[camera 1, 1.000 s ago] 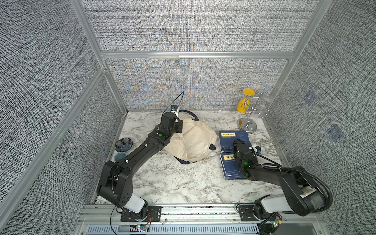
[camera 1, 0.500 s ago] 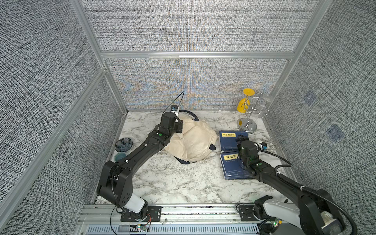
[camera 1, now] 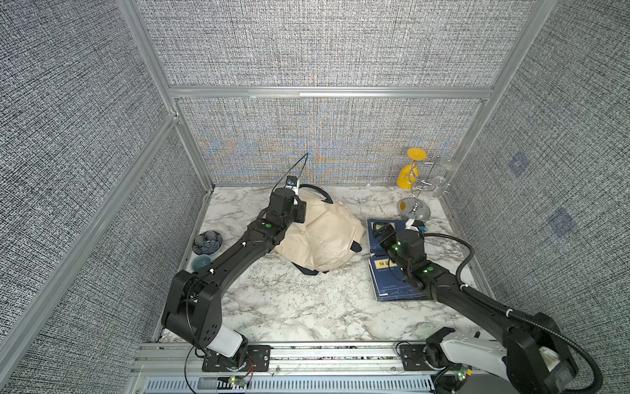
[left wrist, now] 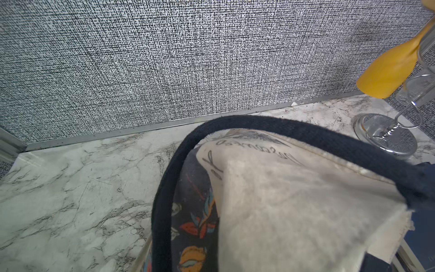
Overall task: Take out the books from the canvas bag
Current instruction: Adjust the canvas bag at the center of the board.
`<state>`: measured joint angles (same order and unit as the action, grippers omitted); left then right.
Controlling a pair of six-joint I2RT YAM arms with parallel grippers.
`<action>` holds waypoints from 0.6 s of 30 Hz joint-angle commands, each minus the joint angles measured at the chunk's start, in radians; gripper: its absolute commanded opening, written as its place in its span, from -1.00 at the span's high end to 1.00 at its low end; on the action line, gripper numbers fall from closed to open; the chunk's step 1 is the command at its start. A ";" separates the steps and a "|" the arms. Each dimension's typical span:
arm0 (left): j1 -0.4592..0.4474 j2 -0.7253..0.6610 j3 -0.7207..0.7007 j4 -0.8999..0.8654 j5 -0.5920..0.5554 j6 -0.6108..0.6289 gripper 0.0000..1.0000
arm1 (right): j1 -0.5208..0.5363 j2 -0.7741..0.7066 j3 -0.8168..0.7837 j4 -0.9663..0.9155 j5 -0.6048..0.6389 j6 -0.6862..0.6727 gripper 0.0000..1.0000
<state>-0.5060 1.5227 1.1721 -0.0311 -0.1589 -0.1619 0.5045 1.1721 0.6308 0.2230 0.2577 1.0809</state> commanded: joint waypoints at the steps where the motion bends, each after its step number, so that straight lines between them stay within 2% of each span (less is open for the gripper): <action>1: 0.002 -0.010 0.006 0.010 -0.025 -0.003 1.00 | 0.037 0.024 0.022 0.026 -0.035 -0.073 -0.98; 7: 0.002 -0.009 0.008 0.009 -0.025 -0.007 1.00 | 0.138 0.081 0.054 0.035 -0.026 -0.114 -0.98; 18: 0.002 -0.019 0.008 0.010 -0.030 -0.007 1.00 | 0.299 0.165 0.062 0.042 -0.035 -0.092 -0.98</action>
<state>-0.5060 1.5124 1.1721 -0.0330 -0.1665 -0.1619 0.7784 1.3174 0.6868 0.2455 0.2279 0.9829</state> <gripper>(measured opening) 0.049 0.990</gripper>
